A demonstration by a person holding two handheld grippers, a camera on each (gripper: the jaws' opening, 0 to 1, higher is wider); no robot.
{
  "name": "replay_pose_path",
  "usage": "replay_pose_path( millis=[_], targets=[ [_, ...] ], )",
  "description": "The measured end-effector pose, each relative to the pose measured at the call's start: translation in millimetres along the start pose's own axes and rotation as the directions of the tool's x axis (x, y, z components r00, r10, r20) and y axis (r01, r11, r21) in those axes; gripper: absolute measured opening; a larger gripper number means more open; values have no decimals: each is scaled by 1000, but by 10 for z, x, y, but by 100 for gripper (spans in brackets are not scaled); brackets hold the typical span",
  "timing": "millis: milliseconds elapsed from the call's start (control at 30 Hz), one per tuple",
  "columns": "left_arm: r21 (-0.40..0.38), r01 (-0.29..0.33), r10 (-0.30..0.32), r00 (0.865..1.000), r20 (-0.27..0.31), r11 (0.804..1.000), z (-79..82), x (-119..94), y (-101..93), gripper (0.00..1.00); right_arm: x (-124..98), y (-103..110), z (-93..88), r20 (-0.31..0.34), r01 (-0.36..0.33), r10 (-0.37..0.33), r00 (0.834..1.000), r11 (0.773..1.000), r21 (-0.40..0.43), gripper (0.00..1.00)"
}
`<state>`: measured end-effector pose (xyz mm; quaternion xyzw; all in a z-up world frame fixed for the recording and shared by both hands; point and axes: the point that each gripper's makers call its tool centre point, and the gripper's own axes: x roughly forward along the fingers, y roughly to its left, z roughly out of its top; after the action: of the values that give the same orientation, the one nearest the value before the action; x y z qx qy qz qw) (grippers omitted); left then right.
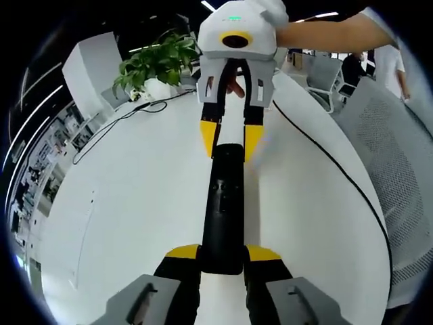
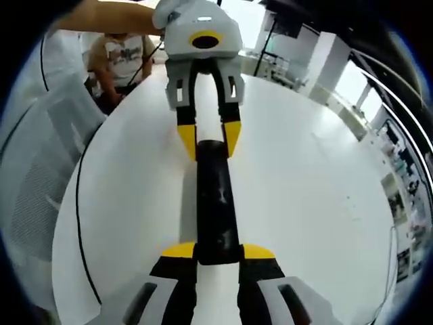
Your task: Press the specified remote control buttons in sequence, fully releasing each button before pressing the next.
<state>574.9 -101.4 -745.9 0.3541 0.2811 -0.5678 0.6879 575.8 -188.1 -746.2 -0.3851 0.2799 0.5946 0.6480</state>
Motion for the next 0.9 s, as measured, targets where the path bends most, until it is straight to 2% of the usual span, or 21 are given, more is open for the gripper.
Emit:
replay_pose_path(
  millis=[367, 633, 900],
  targets=[
    [36, -21, 22, 1000, -11, 999, 21, 47, 418, 23, 35, -407, -17, 2, 36, -36, 999, 999, -11, 19],
    [65, -31, 32, 999, -26, 997, 0, 153, 740, 24, 112, -695, -87, -4, 66, -66, 998, 998, -12, 19],
    [84, -31, 35, 998, -43, 996, -44, 285, 975, 24, 232, -970, -204, -21, 82, -82, 996, 997, -8, 19]
  ],
)
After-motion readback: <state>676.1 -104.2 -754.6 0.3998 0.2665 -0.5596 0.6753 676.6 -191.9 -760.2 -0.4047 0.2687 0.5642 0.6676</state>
